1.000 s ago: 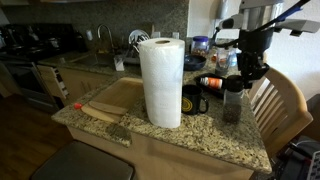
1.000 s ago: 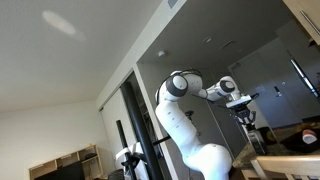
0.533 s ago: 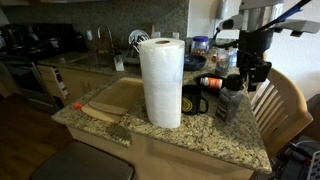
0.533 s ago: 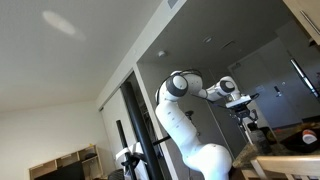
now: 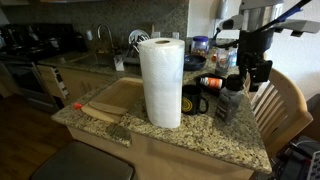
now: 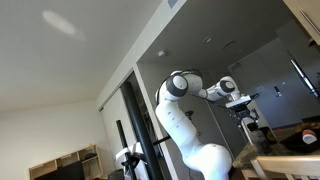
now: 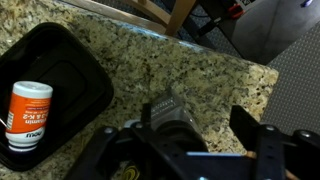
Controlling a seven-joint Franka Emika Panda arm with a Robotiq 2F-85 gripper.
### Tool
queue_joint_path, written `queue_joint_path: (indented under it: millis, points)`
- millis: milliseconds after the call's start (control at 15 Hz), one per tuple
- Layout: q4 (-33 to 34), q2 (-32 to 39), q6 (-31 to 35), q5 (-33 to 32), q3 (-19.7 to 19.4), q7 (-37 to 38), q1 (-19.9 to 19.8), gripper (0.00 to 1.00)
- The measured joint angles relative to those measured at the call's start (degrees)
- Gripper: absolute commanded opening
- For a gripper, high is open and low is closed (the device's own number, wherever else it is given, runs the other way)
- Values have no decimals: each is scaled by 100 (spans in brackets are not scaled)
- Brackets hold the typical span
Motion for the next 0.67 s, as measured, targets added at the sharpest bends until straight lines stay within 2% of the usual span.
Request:
queue_joint_path:
  millis: [267,333,467,667]
  points:
    - [0,0,0,0,0,1,0,81]
    - [0,0,-1,0,0,1,0,95]
    - [1,0,64,0,0,2,0,100]
    - [35,13,858,-45,40,90,1,100]
